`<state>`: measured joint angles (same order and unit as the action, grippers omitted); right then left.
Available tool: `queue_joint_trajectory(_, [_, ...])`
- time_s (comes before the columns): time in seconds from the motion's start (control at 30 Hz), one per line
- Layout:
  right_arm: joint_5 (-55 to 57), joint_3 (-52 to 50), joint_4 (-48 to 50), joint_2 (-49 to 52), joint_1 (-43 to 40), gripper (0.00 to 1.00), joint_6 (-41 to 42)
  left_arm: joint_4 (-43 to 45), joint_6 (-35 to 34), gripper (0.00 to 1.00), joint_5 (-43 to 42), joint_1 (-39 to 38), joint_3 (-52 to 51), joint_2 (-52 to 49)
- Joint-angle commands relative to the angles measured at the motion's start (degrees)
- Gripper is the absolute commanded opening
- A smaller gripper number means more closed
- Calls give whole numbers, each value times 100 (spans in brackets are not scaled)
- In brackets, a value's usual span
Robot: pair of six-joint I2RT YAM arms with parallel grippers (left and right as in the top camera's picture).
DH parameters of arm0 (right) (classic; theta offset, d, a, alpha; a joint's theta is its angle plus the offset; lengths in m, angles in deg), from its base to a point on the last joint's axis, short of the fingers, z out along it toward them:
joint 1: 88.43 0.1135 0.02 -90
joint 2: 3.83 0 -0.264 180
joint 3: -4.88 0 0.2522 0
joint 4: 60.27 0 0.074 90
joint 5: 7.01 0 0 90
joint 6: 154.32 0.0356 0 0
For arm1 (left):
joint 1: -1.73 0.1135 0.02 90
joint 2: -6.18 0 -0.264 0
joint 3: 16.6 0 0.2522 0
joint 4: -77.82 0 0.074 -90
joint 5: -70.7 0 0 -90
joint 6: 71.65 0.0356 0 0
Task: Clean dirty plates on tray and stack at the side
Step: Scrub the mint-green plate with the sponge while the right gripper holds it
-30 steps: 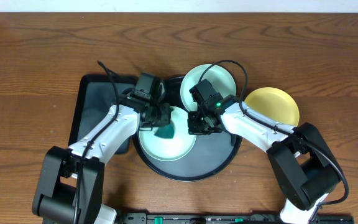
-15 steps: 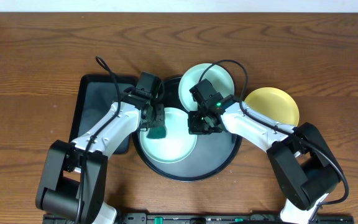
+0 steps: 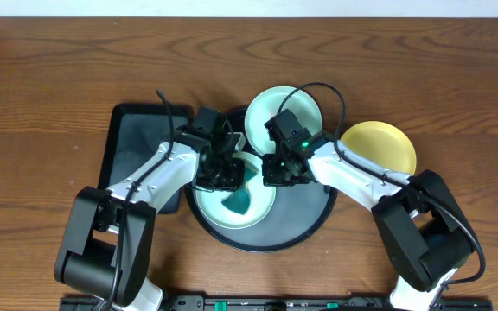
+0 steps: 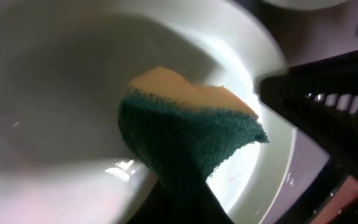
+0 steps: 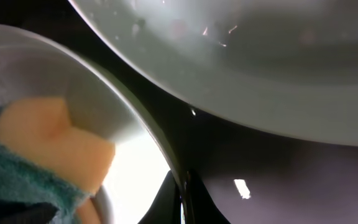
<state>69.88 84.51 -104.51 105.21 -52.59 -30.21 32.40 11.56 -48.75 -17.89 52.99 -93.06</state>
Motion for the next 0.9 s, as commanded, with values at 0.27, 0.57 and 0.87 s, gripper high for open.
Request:
queue_joint_trajectory(0.27, [37, 90, 13, 96, -2, 1, 98, -149, -2013, 7, 2922, 42, -42, -63])
queue_joint_trajectory(0.57, [37, 90, 13, 96, -15, 1, 101, -586, -1187, 7, 872, 24, -42, -63])
queue_joint_trajectory(0.87, [11, 90, 11, 96, -28, 1, 101, -393, -595, 8, -428, 31, -42, -63])
